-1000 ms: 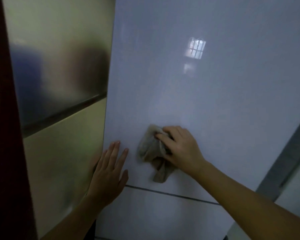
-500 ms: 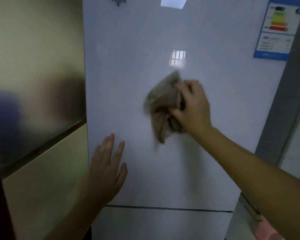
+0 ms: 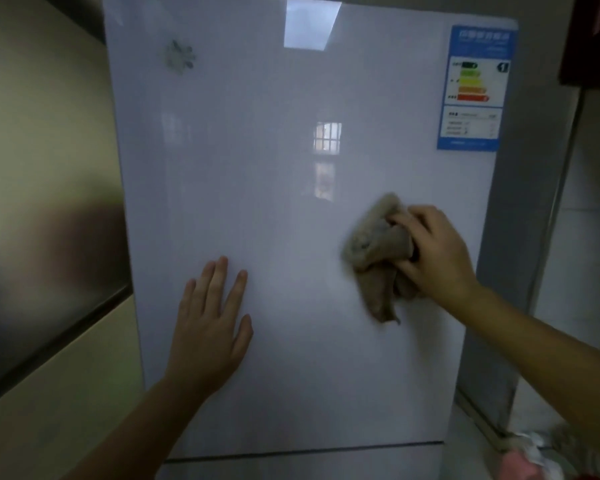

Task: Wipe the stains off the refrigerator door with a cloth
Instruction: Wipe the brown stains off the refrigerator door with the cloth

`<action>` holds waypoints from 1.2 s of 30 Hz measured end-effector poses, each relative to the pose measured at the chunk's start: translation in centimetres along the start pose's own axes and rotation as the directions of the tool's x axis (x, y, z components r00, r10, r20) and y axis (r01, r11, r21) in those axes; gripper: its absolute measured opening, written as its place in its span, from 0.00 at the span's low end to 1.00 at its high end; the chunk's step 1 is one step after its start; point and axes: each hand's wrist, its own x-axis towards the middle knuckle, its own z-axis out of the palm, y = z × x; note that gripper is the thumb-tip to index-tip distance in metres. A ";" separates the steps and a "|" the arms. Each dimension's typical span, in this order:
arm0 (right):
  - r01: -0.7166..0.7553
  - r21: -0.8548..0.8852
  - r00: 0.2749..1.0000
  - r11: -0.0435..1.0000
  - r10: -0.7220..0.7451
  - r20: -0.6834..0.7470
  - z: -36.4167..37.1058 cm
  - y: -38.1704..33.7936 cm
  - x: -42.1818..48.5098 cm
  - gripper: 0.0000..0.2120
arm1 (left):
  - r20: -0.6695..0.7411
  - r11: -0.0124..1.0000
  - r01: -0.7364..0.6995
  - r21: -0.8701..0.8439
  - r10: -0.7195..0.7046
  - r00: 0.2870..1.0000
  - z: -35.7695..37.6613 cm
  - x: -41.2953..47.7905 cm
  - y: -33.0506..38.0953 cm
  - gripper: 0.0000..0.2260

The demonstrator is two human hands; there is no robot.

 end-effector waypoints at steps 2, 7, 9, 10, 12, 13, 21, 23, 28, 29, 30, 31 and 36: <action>-0.099 0.057 0.992 0.994 0.103 -0.072 -1.2 0.8 2.4 0.26 | -0.010 1.000 0.002 0.012 -0.002 1.000 0.2 0.0 0.1 0.30; -0.266 0.217 0.933 0.939 0.307 -0.189 0.2 -0.2 4.8 0.27 | -0.036 1.000 0.013 0.014 -0.012 0.999 0.7 0.0 0.2 0.31; -0.276 0.246 0.920 0.929 0.330 -0.214 1.4 -1.0 3.6 0.28 | -0.043 1.000 0.015 0.020 -0.014 0.999 0.6 0.2 0.4 0.31; -0.277 0.247 0.919 0.928 0.331 -0.214 2.2 -1.5 2.4 0.28 | -0.040 1.000 0.018 0.025 -0.017 0.999 0.7 0.1 0.3 0.31; -0.290 0.232 0.925 0.928 0.334 -0.182 3.8 -2.3 -0.9 0.28 | -0.035 1.000 0.017 0.024 -0.016 0.999 0.8 0.1 0.3 0.31; -0.292 0.219 0.932 0.931 0.328 -0.151 4.5 -2.7 -3.0 0.28 | -0.034 1.000 0.016 0.024 -0.015 0.999 0.9 0.0 0.2 0.31; -0.087 0.017 0.973 0.996 0.082 0.216 7.3 -3.8 -17.0 0.28 | -0.020 0.999 0.034 0.038 -0.033 0.999 1.7 -0.2 0.4 0.34; -0.138 0.034 0.963 0.990 0.125 0.240 6.2 -2.5 -17.6 0.28 | -0.028 0.999 0.028 0.040 -0.027 0.999 1.7 -0.2 0.4 0.33; -0.333 0.149 0.940 0.931 0.314 0.134 2.5 0.2 -13.7 0.24 | -0.016 0.998 0.013 0.055 -0.012 1.000 1.1 -0.2 0.4 0.33; -0.359 0.178 0.933 0.916 0.345 0.104 1.8 0.6 -11.8 0.25 | -0.008 0.998 0.013 0.055 -0.013 1.000 1.0 -0.2 0.5 0.33; -0.371 0.197 0.929 0.908 0.364 0.071 1.1 1.1 -9.8 0.25 | -0.001 0.998 0.012 0.056 -0.012 1.000 0.8 -0.2 0.5 0.33; -0.371 0.208 0.927 0.905 0.374 0.030 0.4 1.7 -7.6 0.25 | 0.003 0.998 0.010 0.057 -0.010 1.000 0.7 -0.2 0.5 0.33; -0.395 0.331 0.866 0.857 0.468 -0.178 -1.5 4.0 -0.2 0.25 | -0.005 0.998 0.016 0.065 -0.015 1.000 0.5 0.0 0.6 0.33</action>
